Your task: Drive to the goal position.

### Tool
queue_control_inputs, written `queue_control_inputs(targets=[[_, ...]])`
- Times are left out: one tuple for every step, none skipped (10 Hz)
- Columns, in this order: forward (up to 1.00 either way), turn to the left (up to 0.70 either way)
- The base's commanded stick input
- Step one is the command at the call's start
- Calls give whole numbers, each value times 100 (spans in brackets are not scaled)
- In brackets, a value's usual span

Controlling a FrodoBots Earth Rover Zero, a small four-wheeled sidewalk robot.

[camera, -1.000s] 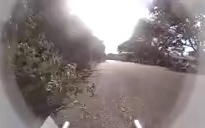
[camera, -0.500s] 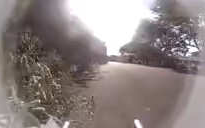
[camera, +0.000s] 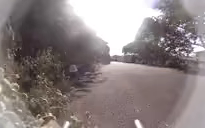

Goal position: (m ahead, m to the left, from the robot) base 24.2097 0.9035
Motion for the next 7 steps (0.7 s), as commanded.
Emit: queue_control_inputs(targets=[[70,-35],[70,-35],[70,-35],[70,-35],[70,-35],[70,-35],[70,-32]])
